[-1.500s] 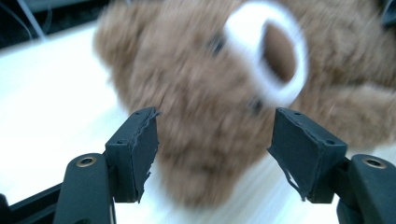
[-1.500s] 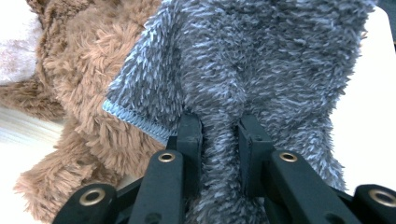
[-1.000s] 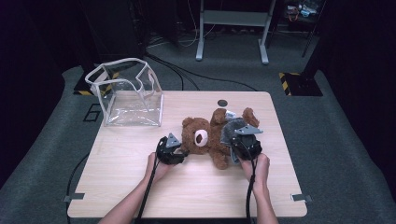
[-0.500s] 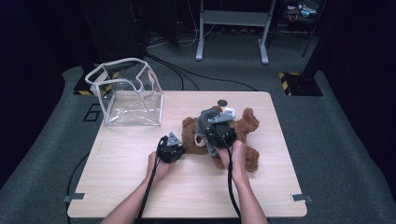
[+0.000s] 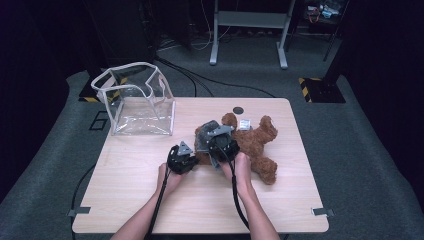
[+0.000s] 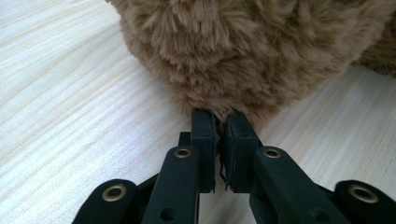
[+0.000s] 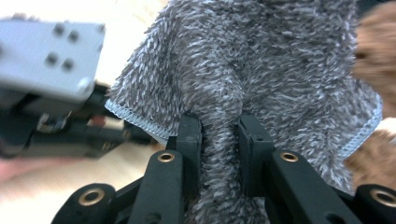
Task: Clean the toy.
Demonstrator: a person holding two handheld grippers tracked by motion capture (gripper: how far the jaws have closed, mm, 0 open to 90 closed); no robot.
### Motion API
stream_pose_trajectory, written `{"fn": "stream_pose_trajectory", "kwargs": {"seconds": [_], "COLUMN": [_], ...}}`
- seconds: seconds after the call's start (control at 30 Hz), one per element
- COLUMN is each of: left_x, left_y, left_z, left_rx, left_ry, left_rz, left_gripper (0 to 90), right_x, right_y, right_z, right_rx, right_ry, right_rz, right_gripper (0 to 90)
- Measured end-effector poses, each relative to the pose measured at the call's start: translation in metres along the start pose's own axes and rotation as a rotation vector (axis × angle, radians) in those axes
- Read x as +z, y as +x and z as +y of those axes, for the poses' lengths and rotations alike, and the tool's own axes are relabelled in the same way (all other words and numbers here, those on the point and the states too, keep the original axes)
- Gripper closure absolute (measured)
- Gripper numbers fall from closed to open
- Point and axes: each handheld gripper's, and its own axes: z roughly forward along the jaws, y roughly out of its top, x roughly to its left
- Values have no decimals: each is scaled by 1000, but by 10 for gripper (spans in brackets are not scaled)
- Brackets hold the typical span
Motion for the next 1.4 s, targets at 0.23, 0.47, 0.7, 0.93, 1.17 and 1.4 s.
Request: {"fn": "stream_pose_trajectory", "kwargs": {"seconds": [0.23,0.47,0.7,0.93,1.17,1.4], "left_x": [-1,-1,-1,-1,-1,-1], "left_y": [1,2,2,2,2,2], "left_z": [0,0,0,0,0,0], "left_rx": [-11,-22,-13,-14,-32,-21], "left_ry": [-6,-9,-9,-4,-15,-7], "left_rz": [-5,-7,-4,-7,-8,-8], "left_gripper": [840,839,838,839,839,839], "right_x": [4,17,-19,-22,15,3], "right_y": [15,15,3,-21,-23,-13], "right_z": [-27,-50,-34,6,20,8], "right_rx": [16,63,75,87,80,60], "right_ry": [29,92,-16,-53,9,-8], "right_rz": [51,105,71,19,18,12], "right_gripper": [737,736,735,734,740,740]}}
